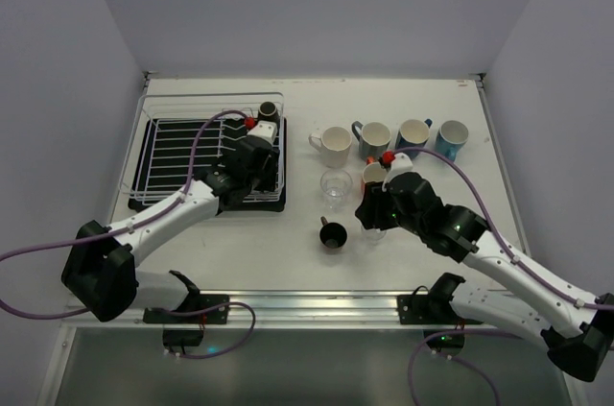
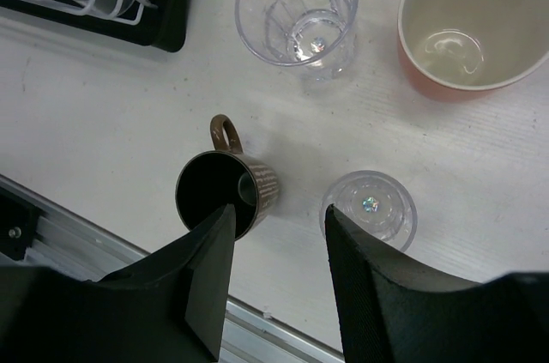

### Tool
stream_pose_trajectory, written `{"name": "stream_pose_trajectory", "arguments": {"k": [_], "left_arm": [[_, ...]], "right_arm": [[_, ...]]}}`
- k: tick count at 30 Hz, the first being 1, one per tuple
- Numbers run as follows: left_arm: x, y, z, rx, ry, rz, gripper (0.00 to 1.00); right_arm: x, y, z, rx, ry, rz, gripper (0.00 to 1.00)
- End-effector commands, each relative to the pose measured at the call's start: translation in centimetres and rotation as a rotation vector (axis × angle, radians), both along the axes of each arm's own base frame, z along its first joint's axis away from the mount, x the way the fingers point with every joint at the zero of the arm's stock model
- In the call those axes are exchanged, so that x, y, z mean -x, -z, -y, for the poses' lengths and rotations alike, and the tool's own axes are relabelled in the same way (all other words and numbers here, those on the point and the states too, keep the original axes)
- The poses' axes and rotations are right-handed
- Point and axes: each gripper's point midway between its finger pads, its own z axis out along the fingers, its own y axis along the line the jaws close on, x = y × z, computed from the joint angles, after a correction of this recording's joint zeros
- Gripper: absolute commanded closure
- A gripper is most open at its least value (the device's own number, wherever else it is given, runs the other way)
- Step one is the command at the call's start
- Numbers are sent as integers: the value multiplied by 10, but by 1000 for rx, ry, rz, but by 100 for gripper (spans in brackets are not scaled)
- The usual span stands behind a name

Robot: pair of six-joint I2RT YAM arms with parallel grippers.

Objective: Unload the cups from the dish rack

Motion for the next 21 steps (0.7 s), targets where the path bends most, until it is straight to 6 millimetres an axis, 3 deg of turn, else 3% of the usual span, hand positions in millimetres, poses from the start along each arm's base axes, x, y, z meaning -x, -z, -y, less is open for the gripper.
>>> {"name": "stream_pose_trajectory", "arguments": {"k": [1,6,9,12,13,17,21], "left_arm": [[-9,-18,4,19,-19,55,84],[-15,-70,8,109,-23,168,91],[-12,-99,8,174,-23,233,93],[-5,-122,5,238,-28,283,94],[-1,-133,2,267,-29,309,94],[15,-167,2,389,-3,377,96],[44,-203,24,604,142,417,97]], "right_arm": [[-11,-34,-6,-59,0,92,51],[-14,-69,-21,-177,-32,164,51],[-17,-101,-46,-329,-97,234,48],[-11,-115,-67,-443,-177,241,44],[-12,-129,-75,-500,-202,275,42],[-7,-151,-97,-637,-287,305,35],[-6,-171,-112,-727,-354,351,33]]}}
